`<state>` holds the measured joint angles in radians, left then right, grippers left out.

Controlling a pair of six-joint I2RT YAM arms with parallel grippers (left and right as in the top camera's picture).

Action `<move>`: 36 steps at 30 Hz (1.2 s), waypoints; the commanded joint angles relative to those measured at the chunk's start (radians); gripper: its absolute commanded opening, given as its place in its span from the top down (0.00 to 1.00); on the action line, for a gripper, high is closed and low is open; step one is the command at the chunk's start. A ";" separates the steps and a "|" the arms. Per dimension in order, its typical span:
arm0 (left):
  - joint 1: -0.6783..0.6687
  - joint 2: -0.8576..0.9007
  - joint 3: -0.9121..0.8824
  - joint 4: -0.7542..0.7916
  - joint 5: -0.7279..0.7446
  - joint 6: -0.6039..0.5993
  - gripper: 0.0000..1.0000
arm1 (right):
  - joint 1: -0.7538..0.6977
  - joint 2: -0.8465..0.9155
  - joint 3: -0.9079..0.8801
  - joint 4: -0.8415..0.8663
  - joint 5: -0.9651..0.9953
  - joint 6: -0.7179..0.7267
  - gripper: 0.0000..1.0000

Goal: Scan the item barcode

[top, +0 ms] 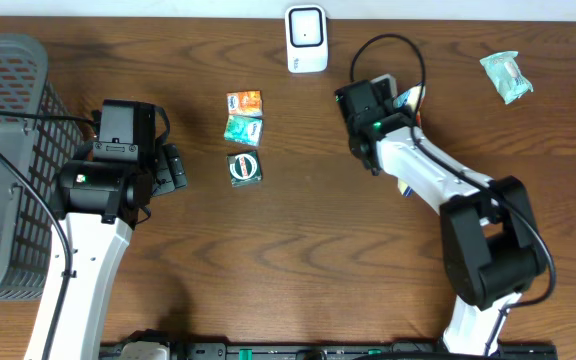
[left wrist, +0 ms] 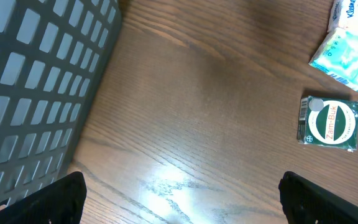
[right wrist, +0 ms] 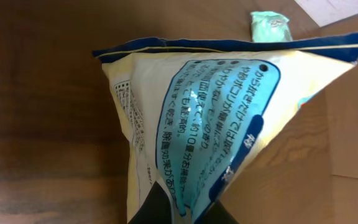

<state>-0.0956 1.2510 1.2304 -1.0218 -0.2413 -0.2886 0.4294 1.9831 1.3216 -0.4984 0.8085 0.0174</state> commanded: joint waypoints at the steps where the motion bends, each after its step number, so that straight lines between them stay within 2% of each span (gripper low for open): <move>1: -0.002 0.003 0.015 -0.002 -0.003 -0.005 0.02 | 0.054 -0.001 0.008 -0.010 0.059 -0.015 0.91; 2: -0.002 0.003 0.015 -0.003 -0.003 -0.005 0.02 | 0.068 -0.001 0.008 -0.012 0.042 -0.015 0.87; 5: -0.002 0.003 0.015 -0.002 -0.003 -0.005 0.02 | 0.120 -0.001 0.008 -0.010 -0.033 -0.015 0.60; 6: -0.002 0.003 0.015 -0.002 -0.003 -0.005 0.02 | 0.136 -0.001 0.008 -0.011 -0.054 -0.015 0.54; 10: -0.002 0.003 0.015 -0.003 -0.003 -0.005 0.03 | 0.222 -0.002 0.008 0.012 -0.145 -0.014 0.51; 14: -0.002 0.003 0.015 -0.002 -0.003 -0.005 0.02 | 0.295 -0.002 0.029 0.024 -0.149 -0.015 0.39; 21: -0.002 0.003 0.015 -0.002 -0.003 -0.005 0.02 | 0.306 -0.003 0.132 -0.053 -0.145 -0.014 0.28; 24: -0.002 0.003 0.015 -0.002 -0.003 -0.005 0.02 | 0.270 -0.003 0.180 -0.093 -0.146 -0.001 0.05; 27: -0.002 0.003 0.015 -0.002 -0.003 -0.005 0.02 | 0.212 -0.003 0.211 -0.119 -0.198 0.042 0.03; 31: -0.002 0.003 0.015 -0.002 -0.003 -0.005 0.02 | 0.098 -0.002 0.216 -0.147 -0.503 0.045 0.05; 36: -0.002 0.003 0.015 -0.002 -0.003 -0.005 0.02 | -0.053 -0.001 0.190 -0.180 -0.845 0.071 0.14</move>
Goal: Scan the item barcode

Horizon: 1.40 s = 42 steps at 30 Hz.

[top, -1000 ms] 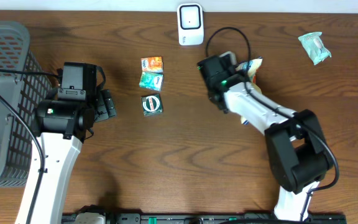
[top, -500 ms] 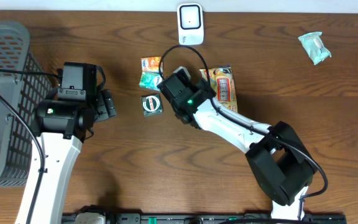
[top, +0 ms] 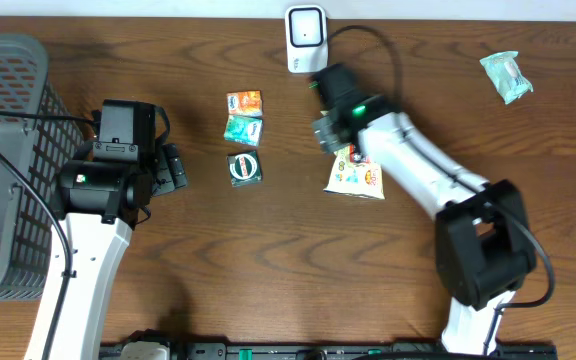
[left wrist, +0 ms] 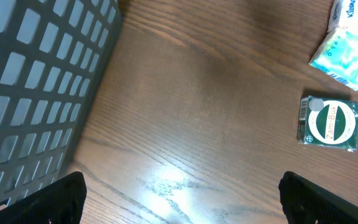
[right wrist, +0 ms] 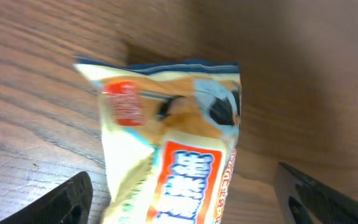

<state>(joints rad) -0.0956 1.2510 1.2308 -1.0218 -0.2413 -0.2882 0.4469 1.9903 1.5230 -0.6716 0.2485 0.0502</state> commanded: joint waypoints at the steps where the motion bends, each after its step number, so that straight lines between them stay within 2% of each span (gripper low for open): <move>1: -0.002 0.003 0.015 -0.002 -0.003 -0.005 0.02 | -0.096 -0.008 -0.023 -0.006 -0.340 0.039 0.14; 6: -0.002 0.003 0.015 -0.002 -0.003 -0.005 0.02 | -0.164 -0.008 -0.079 -0.002 -0.413 0.039 0.16; 17: -0.002 0.003 0.015 -0.003 -0.003 -0.005 0.02 | -0.135 -0.008 -0.261 0.183 -0.382 0.063 0.21; 18: -0.002 0.003 0.015 -0.002 -0.003 -0.005 0.02 | -0.134 -0.008 -0.275 0.197 -0.382 0.070 0.25; 20: -0.002 0.003 0.015 -0.002 -0.003 -0.005 0.02 | -0.131 -0.008 -0.293 0.215 -0.382 0.070 0.44; 24: -0.002 0.003 0.015 -0.002 -0.003 -0.005 0.02 | -0.131 -0.010 -0.283 0.214 -0.383 0.073 0.99; 32: -0.002 0.003 0.015 -0.002 -0.003 -0.005 0.02 | -0.131 -0.040 -0.104 0.255 -0.391 0.172 0.99; 36: -0.002 0.003 0.015 -0.002 -0.003 -0.005 0.02 | -0.131 -0.042 -0.033 0.434 -0.389 0.174 0.99; 42: -0.002 0.003 0.015 -0.003 -0.003 -0.005 0.02 | -0.131 -0.028 -0.034 0.735 -0.362 0.174 0.99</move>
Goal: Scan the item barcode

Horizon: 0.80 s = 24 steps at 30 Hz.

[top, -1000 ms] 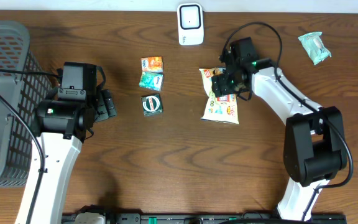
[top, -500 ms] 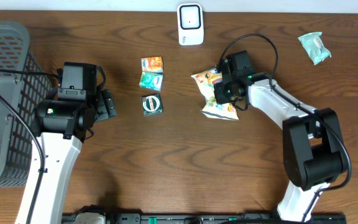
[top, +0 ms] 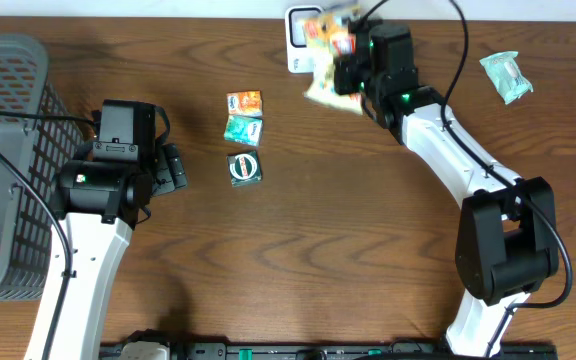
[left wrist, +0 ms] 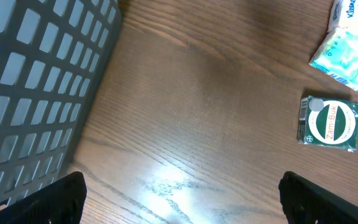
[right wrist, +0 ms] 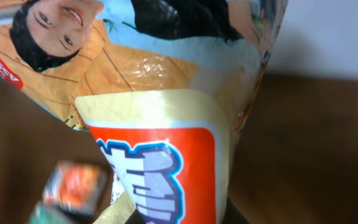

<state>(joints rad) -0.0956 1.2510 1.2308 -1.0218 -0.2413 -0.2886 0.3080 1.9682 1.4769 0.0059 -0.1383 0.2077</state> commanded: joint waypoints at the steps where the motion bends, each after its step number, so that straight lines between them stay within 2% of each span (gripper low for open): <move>1: -0.002 0.003 0.015 -0.002 -0.003 -0.005 0.02 | 0.008 0.004 0.013 0.111 0.042 0.017 0.99; 6: -0.002 0.003 0.015 -0.002 -0.003 -0.005 0.02 | 0.008 0.076 0.013 0.346 0.087 0.110 0.99; 9: -0.002 0.003 0.015 -0.002 -0.003 -0.005 0.02 | 0.012 0.136 0.013 0.512 0.092 0.120 0.99; 15: -0.002 0.003 0.015 -0.002 -0.003 -0.005 0.02 | 0.030 0.289 0.025 0.851 0.298 0.120 0.99; 18: -0.002 0.003 0.015 -0.002 -0.003 -0.005 0.03 | 0.041 0.360 0.079 0.896 0.292 0.121 0.99; 24: -0.002 0.003 0.015 -0.002 -0.003 -0.005 0.02 | 0.071 0.423 0.182 0.844 0.292 0.077 0.99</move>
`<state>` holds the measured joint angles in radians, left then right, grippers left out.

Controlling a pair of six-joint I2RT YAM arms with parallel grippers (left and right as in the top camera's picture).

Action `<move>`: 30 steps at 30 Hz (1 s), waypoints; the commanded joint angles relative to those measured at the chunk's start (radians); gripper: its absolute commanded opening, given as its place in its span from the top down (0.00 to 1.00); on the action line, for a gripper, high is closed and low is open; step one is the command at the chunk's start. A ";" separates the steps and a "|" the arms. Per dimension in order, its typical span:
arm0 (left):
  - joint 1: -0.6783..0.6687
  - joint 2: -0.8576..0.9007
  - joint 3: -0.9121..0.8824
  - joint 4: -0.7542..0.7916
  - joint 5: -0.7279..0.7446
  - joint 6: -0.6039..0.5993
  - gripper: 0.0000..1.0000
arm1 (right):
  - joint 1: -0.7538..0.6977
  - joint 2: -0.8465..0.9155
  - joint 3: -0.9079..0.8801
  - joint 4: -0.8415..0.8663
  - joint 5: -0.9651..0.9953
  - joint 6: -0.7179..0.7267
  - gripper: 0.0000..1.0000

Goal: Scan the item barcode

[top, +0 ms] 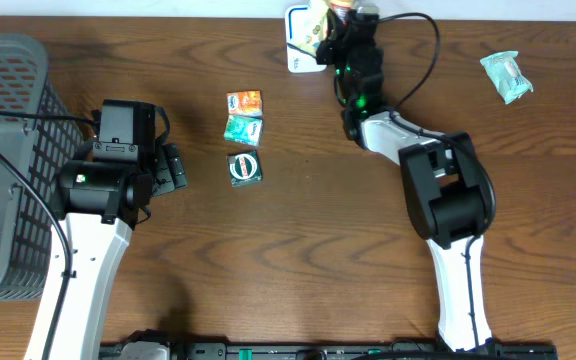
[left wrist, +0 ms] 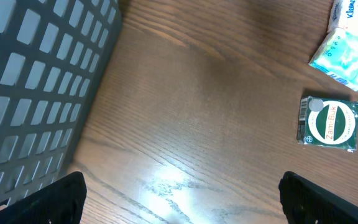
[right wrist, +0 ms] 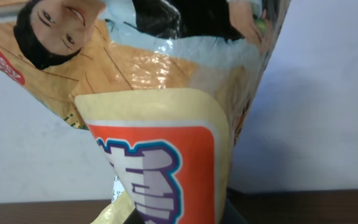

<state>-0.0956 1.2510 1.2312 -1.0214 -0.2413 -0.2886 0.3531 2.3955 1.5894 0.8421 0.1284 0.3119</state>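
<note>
The snack bag [right wrist: 160, 93], yellow and orange with a printed face, fills the right wrist view, with a white wall behind it. My right gripper [right wrist: 188, 218] is shut on its lower end. Overhead, the bag [top: 318, 20] hangs at the table's far edge, right over the white barcode scanner [top: 298, 50], which it partly covers. The right gripper [top: 343, 28] is just right of the bag. My left gripper [left wrist: 179, 205] is open over bare wood, with nothing between its fingers. Overhead, the left gripper [top: 173, 168] sits at mid-left.
A grey mesh basket stands at the left edge. An orange packet [top: 245, 101], a teal tissue pack [top: 243, 129] and a green Zam-Buk box [top: 245, 168] lie in a column. A pale green packet [top: 506, 76] lies at the far right.
The right arm has reached farther back. The bag has gone from just right of the scanner to over its top. Behind the bag is now wall instead of table. The left arm is unmoved.
At first my right gripper held the bag right of centre, its printed back toward the camera. Then the bag lay on the table under the open gripper. Later the gripper was shut on it again, beside the scanner, and now holds it over the scanner.
</note>
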 commanded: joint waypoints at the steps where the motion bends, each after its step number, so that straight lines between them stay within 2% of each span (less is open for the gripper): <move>1: -0.002 0.003 0.014 -0.003 -0.003 -0.005 0.03 | 0.029 -0.005 0.075 0.007 0.027 -0.043 0.99; 9: -0.002 0.003 0.014 -0.003 -0.003 -0.005 0.02 | 0.005 -0.053 0.113 -0.019 0.026 -0.051 0.98; 14: -0.002 0.003 0.014 -0.003 -0.003 -0.005 0.02 | -0.085 -0.158 0.113 -0.249 0.027 -0.058 0.99; 17: -0.002 0.003 0.014 -0.003 -0.003 -0.005 0.02 | -0.161 -0.220 0.113 -0.408 0.027 -0.135 0.99; 24: -0.002 0.003 0.014 -0.003 -0.003 -0.005 0.02 | -0.362 -0.292 0.113 -0.745 0.027 -0.415 0.99; 26: -0.002 0.003 0.014 -0.003 -0.003 -0.005 0.02 | -0.412 -0.288 0.112 -0.840 0.027 -0.478 0.95; 27: -0.002 0.003 0.014 -0.003 -0.003 -0.005 0.02 | -0.438 -0.281 0.112 -0.885 0.027 -0.507 0.90; 28: -0.002 0.003 0.014 -0.003 -0.003 -0.005 0.02 | -0.460 -0.275 0.112 -0.922 0.027 -0.524 0.80; 29: -0.002 0.003 0.014 -0.003 -0.003 -0.005 0.02 | -0.482 -0.267 0.112 -0.954 0.027 -0.528 0.63; 30: -0.002 0.003 0.014 -0.003 -0.003 -0.005 0.02 | -0.508 -0.258 0.112 -0.989 0.026 -0.526 0.04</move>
<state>-0.0956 1.2510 1.2312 -1.0214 -0.2413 -0.2886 -0.1192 2.1208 1.6920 -0.1017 0.1596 -0.1143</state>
